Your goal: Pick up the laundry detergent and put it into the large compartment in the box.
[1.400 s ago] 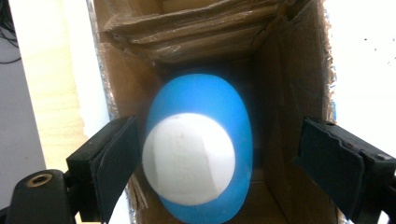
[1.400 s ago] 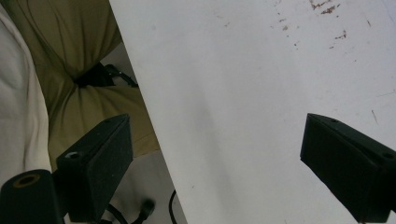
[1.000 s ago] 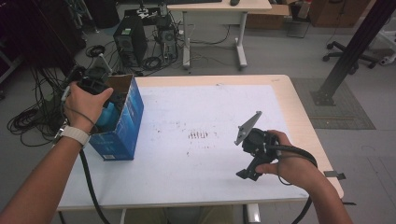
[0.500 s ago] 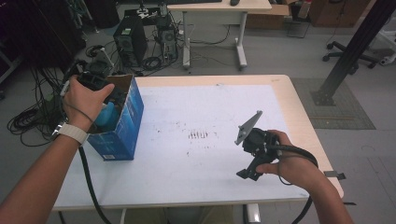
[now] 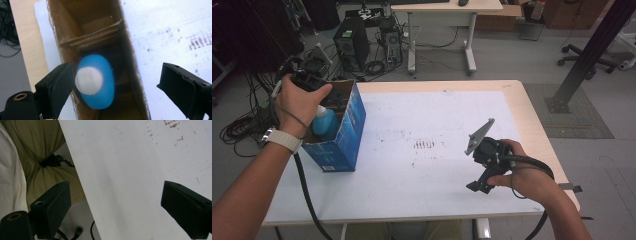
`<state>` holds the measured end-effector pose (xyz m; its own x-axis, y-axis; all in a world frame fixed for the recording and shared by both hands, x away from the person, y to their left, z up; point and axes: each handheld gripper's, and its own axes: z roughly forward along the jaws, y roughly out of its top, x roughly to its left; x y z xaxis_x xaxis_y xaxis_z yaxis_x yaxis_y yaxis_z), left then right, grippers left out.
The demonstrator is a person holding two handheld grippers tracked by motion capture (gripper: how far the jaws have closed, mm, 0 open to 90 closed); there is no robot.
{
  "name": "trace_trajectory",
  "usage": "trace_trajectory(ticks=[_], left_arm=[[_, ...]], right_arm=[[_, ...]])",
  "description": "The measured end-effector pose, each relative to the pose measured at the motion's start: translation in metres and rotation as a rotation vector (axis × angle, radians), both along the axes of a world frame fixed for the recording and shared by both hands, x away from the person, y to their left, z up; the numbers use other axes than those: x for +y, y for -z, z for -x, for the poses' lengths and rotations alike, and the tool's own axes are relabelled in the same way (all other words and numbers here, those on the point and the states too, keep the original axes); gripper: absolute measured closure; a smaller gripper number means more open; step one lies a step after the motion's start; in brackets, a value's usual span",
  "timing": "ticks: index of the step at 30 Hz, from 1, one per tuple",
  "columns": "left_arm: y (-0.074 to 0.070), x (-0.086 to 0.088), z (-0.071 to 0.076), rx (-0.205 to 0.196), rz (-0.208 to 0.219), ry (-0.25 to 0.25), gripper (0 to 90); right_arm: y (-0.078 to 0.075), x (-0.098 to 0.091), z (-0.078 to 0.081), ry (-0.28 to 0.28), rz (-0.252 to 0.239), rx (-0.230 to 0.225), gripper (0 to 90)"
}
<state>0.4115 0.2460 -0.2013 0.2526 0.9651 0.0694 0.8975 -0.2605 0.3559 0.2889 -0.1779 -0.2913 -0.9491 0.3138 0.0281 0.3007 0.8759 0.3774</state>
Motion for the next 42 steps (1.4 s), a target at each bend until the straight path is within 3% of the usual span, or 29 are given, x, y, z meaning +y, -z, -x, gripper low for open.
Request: trace_trajectory(ticks=[2, 14, 42], left_arm=[[-0.002, -0.003, 0.001, -0.005, -0.014, 0.015, 12.9], [-0.016, -0.014, 0.005, -0.023, 0.000, 0.095, 12.4], [-0.040, -0.043, 0.011, -0.062, 0.039, 0.363, 7.4]], right_arm=[[0.000, 0.000, 0.000, -0.001, 0.001, 0.000, 9.6], [-0.003, -0.001, 0.001, 0.005, 0.001, -0.004, 9.6], [-0.003, 0.002, -0.002, 0.006, 0.005, -0.002, 9.6]])
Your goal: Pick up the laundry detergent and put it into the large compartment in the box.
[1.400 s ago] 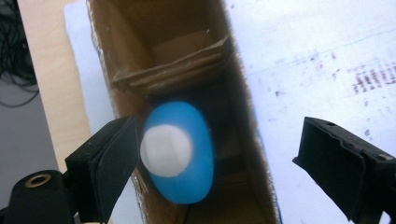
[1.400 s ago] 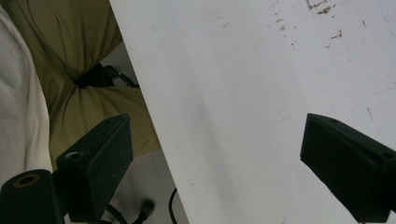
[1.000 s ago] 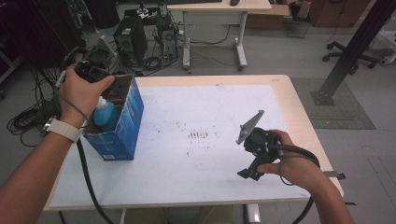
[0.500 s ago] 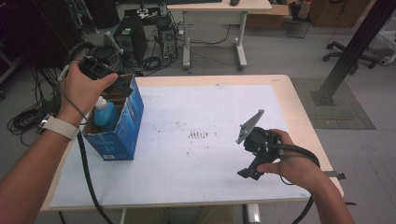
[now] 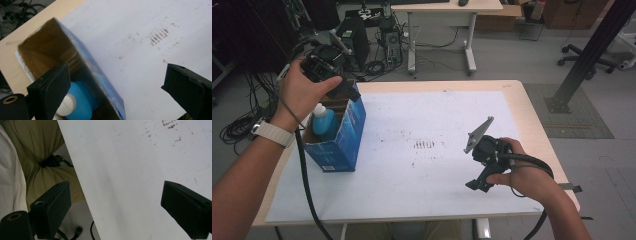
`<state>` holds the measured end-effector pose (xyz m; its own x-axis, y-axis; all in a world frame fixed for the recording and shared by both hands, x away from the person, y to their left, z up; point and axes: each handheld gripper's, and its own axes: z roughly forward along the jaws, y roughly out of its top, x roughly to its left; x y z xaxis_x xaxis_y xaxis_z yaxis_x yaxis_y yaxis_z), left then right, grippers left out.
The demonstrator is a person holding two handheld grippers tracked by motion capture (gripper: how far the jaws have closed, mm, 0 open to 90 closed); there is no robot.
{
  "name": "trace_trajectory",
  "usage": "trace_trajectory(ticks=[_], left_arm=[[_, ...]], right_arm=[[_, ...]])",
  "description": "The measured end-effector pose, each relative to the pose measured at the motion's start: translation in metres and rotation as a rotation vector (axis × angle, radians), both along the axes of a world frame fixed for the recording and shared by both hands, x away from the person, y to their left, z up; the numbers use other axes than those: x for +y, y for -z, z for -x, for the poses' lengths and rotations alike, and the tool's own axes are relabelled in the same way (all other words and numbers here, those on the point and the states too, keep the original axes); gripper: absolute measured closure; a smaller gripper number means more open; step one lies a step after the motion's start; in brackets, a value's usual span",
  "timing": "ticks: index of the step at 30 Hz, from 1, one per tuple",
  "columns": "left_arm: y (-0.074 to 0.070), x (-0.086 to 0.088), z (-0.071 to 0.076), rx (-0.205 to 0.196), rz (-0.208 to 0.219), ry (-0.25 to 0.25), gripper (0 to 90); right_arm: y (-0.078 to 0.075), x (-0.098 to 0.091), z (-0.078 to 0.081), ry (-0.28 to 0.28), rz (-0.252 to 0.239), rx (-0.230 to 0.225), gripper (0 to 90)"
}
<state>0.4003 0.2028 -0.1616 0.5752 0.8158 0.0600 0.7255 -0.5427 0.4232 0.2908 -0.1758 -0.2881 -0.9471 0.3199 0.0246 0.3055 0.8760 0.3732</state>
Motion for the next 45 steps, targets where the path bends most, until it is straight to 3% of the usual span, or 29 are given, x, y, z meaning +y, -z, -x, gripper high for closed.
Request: trace_trajectory(ticks=[17, 37, 45], left_arm=[[-0.006, -0.027, 0.001, -0.017, -0.019, 0.148, 7.5], [0.000, -0.060, 0.012, -0.012, -0.043, 0.323, 7.7], [0.005, -0.073, 0.017, -0.014, -0.043, 0.371, 7.8]], right_arm=[[-0.001, 0.003, -0.005, -0.008, 0.000, 0.001, 9.6], [-0.001, 0.009, -0.008, -0.014, 0.000, 0.002, 9.6], [-0.002, 0.012, -0.008, -0.019, -0.001, 0.001, 9.6]])
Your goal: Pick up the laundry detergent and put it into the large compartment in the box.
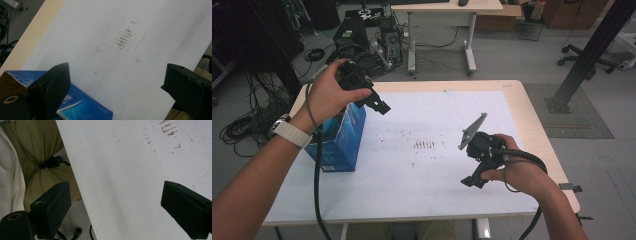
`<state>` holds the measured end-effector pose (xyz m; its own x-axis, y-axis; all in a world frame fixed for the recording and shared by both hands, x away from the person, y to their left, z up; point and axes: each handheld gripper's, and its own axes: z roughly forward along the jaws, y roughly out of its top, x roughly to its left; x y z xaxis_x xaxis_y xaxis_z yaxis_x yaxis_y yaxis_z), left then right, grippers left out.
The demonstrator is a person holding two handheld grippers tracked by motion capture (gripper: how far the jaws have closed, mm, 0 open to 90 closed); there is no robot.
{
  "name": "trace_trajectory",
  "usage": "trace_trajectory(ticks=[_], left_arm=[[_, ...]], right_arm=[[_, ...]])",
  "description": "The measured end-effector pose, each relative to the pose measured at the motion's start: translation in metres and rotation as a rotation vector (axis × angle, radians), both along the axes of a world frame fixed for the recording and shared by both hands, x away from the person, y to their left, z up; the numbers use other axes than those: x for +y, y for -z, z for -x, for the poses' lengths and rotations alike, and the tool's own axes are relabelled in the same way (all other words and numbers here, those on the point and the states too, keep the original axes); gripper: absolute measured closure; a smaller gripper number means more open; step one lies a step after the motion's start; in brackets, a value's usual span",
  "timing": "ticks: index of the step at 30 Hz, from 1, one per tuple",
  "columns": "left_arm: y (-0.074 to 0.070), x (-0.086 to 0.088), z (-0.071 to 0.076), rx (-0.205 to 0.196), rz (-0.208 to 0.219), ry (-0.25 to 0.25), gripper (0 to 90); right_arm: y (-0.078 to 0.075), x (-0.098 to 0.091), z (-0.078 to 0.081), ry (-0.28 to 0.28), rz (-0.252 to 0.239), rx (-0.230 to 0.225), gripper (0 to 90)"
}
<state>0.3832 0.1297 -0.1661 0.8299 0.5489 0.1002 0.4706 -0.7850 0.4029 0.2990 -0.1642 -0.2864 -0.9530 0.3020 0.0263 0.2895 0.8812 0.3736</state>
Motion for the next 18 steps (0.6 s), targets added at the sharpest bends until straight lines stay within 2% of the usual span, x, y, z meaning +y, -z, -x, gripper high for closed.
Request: trace_trajectory(ticks=[11, 18], left_arm=[[0.012, -0.018, 0.008, 0.001, 0.000, 0.084, 7.9], [0.014, -0.025, 0.010, 0.004, 0.001, 0.108, 7.9]], right_arm=[[0.000, 0.002, -0.001, -0.003, -0.003, -0.001, 9.6], [0.000, 0.001, -0.001, -0.001, -0.001, -0.002, 9.6]])
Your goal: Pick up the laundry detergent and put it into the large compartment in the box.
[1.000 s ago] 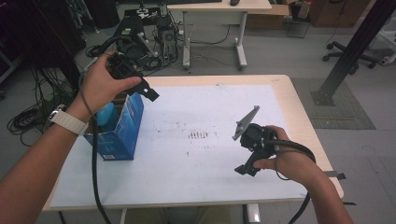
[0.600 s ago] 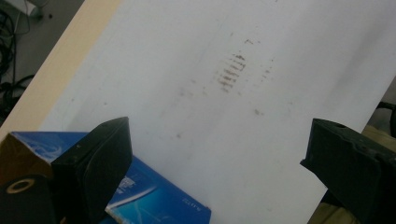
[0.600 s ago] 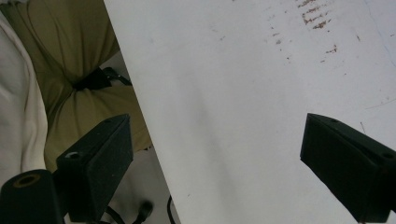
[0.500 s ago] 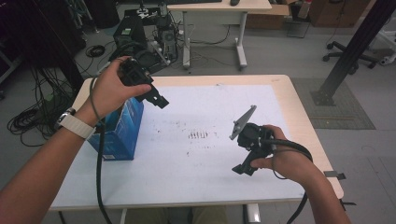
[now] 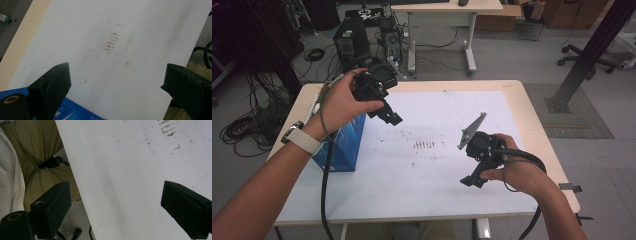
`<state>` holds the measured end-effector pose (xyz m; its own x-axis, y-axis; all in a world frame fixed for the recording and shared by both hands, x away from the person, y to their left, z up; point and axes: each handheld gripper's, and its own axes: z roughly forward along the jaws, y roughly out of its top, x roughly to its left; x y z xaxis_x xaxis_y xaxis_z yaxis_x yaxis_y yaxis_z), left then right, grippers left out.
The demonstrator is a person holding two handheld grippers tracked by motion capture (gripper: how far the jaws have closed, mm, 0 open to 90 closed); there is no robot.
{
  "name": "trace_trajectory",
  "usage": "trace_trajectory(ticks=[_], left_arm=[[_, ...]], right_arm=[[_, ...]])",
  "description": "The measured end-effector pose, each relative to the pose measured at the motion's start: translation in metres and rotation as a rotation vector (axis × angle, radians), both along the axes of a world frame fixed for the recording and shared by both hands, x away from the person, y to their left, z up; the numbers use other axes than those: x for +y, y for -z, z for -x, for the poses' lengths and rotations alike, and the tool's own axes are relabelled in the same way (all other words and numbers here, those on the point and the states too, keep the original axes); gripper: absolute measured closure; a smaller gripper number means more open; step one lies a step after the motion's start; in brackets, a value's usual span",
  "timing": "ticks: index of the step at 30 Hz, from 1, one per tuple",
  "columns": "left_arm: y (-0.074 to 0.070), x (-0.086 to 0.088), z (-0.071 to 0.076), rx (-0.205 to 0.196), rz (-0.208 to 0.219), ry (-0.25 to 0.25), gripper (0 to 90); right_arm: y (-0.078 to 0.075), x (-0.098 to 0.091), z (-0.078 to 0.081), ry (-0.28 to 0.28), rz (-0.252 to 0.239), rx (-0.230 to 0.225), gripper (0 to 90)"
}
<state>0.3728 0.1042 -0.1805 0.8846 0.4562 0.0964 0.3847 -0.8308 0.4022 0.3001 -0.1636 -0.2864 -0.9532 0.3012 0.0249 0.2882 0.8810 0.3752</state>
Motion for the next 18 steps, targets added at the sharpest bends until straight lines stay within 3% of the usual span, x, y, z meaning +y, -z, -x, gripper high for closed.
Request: trace_trajectory(ticks=[18], left_arm=[[0.013, -0.011, 0.002, 0.011, -0.013, 0.014, 8.0]], right_arm=[[0.000, -0.001, 0.001, 0.001, -0.003, -0.001, 9.6]])
